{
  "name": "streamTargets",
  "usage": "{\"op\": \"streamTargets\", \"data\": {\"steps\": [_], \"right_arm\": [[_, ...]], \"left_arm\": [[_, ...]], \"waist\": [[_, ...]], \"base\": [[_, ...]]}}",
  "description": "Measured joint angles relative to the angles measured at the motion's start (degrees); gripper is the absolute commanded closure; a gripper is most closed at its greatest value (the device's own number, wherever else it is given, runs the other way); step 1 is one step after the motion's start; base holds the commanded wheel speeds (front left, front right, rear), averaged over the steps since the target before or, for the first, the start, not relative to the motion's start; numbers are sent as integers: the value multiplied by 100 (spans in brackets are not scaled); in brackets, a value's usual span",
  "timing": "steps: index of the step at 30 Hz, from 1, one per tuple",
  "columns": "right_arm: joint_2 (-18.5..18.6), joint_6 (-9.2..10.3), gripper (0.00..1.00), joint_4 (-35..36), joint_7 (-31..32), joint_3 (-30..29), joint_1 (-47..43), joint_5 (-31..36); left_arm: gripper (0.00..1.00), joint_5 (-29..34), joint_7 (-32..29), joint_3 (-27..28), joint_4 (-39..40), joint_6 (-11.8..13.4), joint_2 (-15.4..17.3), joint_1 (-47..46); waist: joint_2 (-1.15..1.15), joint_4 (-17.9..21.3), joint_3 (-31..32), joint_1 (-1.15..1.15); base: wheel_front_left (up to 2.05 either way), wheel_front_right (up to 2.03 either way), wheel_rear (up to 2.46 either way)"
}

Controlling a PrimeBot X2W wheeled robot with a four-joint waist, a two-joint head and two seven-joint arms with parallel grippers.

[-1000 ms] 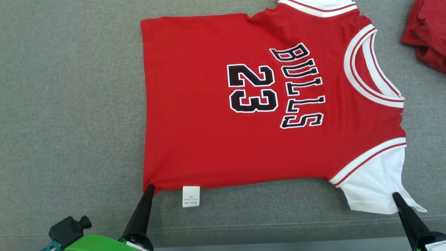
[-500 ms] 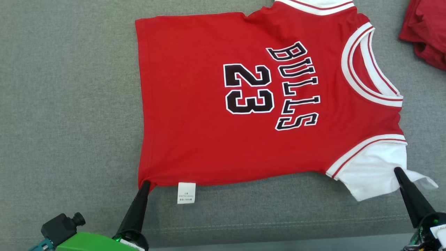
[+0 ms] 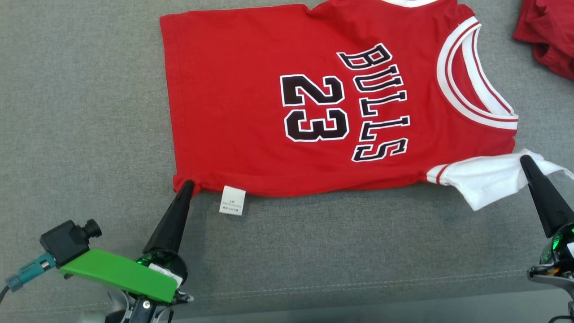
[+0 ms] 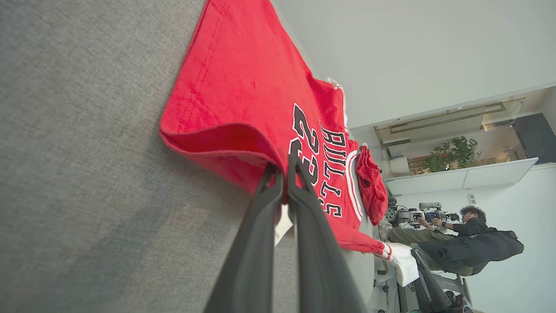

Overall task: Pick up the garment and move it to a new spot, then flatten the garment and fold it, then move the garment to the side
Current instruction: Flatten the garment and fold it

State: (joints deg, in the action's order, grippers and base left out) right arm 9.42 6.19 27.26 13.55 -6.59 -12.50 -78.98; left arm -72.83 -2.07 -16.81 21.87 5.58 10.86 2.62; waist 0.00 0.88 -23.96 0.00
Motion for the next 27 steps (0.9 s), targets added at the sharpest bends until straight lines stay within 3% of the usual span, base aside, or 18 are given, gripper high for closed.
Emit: {"op": "streamTargets", "data": {"steps": [15,27], "right_arm": [[55,99,100,-681,-140,-156,1321,355],[425,105,100,-1404,124,248,2144,855]], "left_arm": [[100,9,-434,-2,-156,111,32,-906],[100,278,-604,59,-700,156,24,-1945]], "waist": [[0,24,-389,0],[0,-216,-759,0]], "base": [[0,0,0],[0,0,0]]}}
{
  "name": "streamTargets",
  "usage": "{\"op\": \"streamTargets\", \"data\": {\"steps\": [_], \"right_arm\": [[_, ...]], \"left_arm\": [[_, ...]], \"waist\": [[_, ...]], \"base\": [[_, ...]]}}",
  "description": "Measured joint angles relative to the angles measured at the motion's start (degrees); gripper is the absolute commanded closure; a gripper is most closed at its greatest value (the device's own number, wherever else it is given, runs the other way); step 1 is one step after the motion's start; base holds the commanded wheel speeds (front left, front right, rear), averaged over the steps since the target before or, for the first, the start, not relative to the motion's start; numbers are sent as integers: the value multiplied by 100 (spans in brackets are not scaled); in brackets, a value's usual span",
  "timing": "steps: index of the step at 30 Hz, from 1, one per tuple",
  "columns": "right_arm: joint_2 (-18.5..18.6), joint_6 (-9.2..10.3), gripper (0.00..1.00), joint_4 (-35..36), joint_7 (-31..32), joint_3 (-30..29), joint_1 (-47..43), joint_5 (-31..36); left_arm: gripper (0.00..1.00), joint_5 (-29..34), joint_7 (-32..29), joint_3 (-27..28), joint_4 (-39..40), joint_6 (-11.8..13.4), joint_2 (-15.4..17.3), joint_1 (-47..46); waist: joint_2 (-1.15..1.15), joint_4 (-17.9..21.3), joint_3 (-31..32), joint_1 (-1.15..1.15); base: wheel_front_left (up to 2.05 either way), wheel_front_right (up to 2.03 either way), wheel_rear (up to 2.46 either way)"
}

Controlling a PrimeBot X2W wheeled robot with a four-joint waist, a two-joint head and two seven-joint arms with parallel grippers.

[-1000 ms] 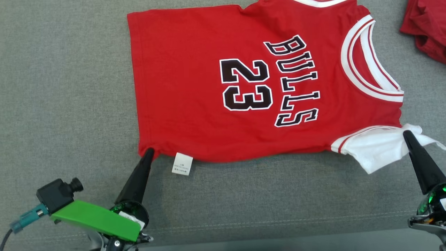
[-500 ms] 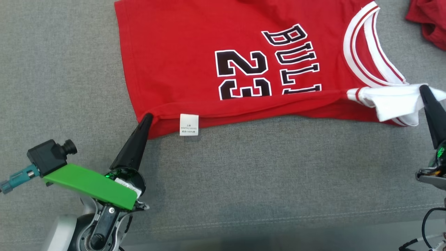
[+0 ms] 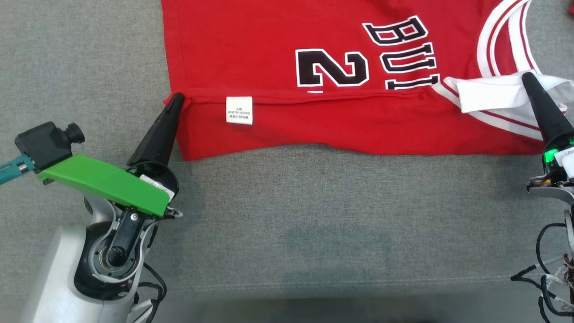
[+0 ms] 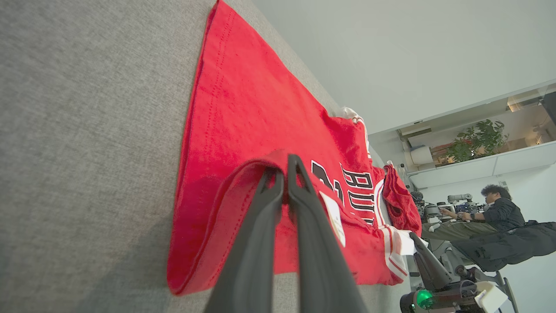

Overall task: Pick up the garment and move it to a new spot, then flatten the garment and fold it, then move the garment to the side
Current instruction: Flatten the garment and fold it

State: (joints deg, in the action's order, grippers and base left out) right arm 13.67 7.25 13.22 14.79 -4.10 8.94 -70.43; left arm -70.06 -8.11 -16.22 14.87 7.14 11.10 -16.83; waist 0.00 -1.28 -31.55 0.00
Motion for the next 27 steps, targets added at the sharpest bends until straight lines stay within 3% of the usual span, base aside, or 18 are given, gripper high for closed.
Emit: {"op": "streamTargets", "data": {"steps": [12,27], "right_arm": [[58,0,100,-305,178,149,531,93],[27,0,100,-829,199,350,514,243]], "left_arm": [[100,24,-155,-162,-494,0,-172,-389],[100,23,-344,-248,-1083,0,-131,-468]], "waist": [[0,-57,-103,0],[0,16,-53,0]], "base": [[0,0,0],[0,0,0]]}}
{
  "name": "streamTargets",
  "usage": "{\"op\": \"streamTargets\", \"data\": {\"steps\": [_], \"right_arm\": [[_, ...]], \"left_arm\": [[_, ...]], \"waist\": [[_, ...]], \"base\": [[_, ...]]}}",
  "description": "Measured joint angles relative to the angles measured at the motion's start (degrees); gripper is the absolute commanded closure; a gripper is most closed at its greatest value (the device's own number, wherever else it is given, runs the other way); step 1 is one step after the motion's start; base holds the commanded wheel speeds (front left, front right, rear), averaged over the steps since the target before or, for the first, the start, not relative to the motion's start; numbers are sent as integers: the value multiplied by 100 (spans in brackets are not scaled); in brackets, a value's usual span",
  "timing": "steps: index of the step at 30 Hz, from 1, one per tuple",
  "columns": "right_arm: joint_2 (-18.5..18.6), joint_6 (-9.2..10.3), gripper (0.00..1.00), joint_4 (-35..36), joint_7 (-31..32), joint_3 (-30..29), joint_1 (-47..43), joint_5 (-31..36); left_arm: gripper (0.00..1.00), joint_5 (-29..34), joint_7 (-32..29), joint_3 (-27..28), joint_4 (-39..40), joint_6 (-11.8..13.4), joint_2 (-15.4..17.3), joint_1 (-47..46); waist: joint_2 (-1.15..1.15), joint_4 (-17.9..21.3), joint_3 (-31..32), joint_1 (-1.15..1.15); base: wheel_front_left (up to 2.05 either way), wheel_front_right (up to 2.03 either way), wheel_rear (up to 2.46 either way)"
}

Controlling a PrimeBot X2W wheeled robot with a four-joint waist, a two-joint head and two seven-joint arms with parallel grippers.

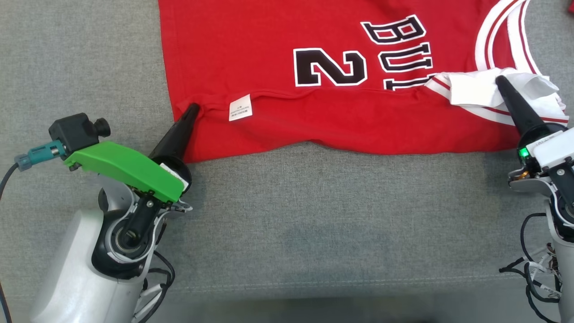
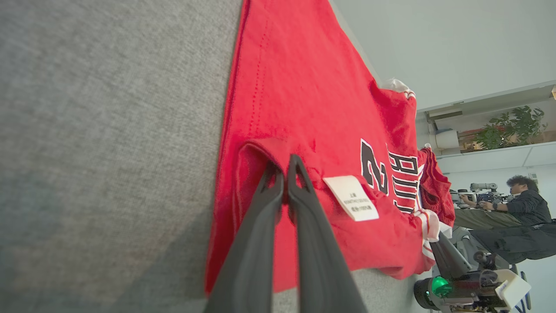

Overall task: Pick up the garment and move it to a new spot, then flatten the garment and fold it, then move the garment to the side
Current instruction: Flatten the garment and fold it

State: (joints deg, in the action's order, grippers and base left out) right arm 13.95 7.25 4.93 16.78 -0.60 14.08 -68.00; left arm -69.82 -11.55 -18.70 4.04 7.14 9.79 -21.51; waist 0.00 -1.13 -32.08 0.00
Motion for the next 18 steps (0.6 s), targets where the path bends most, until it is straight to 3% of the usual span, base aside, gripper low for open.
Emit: {"op": "streamTargets", "data": {"steps": [1,2,3,4,6,7,10,11,18], "right_arm": [[-24,0,100,-16,0,27,-1,0],[-51,0,84,-31,0,42,-2,0],[-70,-1,84,-48,-1,48,-4,0],[-78,-1,71,-65,-1,49,-10,0],[-79,-3,40,-97,-2,66,-31,9],[-88,-9,1,-110,-9,73,-38,14],[-103,-16,0,-122,-12,77,-48,48],[-111,-18,0,-122,-35,69,-51,49],[-123,-115,0,-51,-112,99,-272,110]], "left_arm": [[100,0,0,16,-24,0,3,0],[83,0,0,31,-52,0,7,0],[83,0,0,34,-82,0,10,0],[82,0,0,32,-112,0,9,0],[74,0,0,33,-170,-3,10,0],[56,0,0,37,-203,-5,14,1],[21,0,0,57,-300,-11,29,3],[0,0,1,62,-326,-13,30,5],[0,-63,9,115,-391,-56,12,79]], "waist": [[0,1,17,0],[0,5,33,0],[0,9,49,0],[0,11,65,0],[0,16,101,0],[0,18,121,0],[0,28,193,0],[0,30,221,0],[0,55,480,0]], "base": [[0,0,0],[0,0,0],[0,0,0],[0,0,0],[0,0,0],[0,0,0],[0,0,0],[0,0,0],[0,0,0]]}}
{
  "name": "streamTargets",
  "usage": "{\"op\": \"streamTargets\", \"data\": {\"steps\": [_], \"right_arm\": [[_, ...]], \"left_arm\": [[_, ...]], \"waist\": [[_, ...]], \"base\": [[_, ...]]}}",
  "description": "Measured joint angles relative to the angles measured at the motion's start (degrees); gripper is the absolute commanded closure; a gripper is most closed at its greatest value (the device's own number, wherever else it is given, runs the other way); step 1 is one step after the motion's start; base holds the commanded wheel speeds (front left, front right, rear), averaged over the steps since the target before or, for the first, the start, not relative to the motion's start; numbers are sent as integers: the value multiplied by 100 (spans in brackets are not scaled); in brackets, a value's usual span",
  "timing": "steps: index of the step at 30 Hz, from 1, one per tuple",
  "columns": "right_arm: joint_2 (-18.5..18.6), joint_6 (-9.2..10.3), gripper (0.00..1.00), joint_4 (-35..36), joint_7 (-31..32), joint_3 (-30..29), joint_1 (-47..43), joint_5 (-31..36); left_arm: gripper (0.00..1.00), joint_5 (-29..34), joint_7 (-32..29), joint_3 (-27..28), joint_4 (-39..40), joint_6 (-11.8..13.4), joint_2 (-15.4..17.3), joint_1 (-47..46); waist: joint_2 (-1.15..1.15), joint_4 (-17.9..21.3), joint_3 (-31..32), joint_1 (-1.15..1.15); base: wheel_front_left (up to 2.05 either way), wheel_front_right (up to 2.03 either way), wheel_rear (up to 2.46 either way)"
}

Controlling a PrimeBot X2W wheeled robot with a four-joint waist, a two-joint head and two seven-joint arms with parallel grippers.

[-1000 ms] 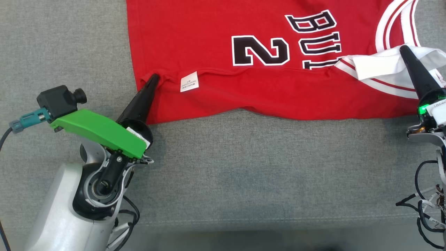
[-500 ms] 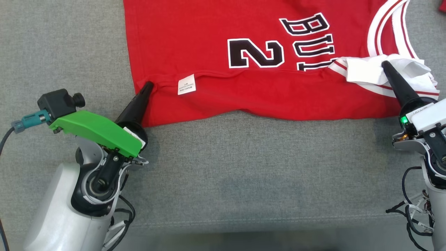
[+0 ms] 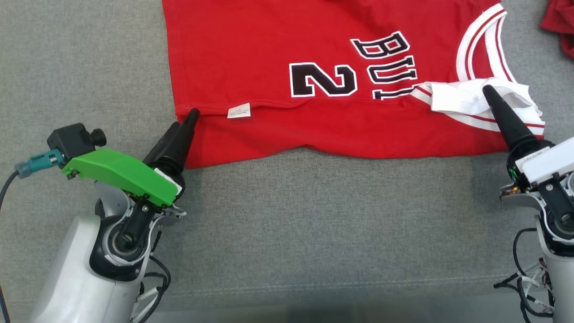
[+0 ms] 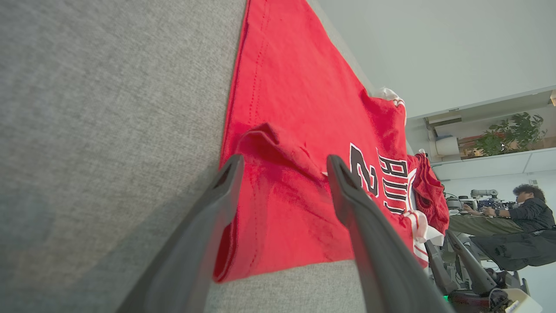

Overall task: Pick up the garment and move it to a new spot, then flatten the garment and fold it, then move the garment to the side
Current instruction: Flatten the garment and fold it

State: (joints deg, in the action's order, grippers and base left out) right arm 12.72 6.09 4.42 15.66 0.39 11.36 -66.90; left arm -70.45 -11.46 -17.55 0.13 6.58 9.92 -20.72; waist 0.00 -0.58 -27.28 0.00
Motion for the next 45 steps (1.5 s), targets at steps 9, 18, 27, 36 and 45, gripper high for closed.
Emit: {"op": "streamTargets", "data": {"steps": [9,18,27,36,45], "right_arm": [[-196,-26,0,437,-116,-94,-695,-74],[-308,-18,0,497,-304,-322,-1083,-153],[-324,7,0,476,-422,-546,-1252,-229],[-399,4,0,470,-539,-579,-1310,-268],[-448,-8,0,430,-588,-558,-1294,-267]], "left_arm": [[0,-413,152,196,344,-1,-257,524],[0,-609,93,16,625,1,-436,943],[0,-643,93,-9,716,9,-436,1151],[0,-643,103,55,791,9,-435,1168],[0,-587,153,123,809,9,-409,1126]], "waist": [[0,70,236,0],[0,175,162,0],[0,190,39,0],[0,199,-79,0],[0,196,-138,0]], "base": [[0,0,0],[0,0,0],[0,0,0],[0,0,0],[0,0,0]]}}
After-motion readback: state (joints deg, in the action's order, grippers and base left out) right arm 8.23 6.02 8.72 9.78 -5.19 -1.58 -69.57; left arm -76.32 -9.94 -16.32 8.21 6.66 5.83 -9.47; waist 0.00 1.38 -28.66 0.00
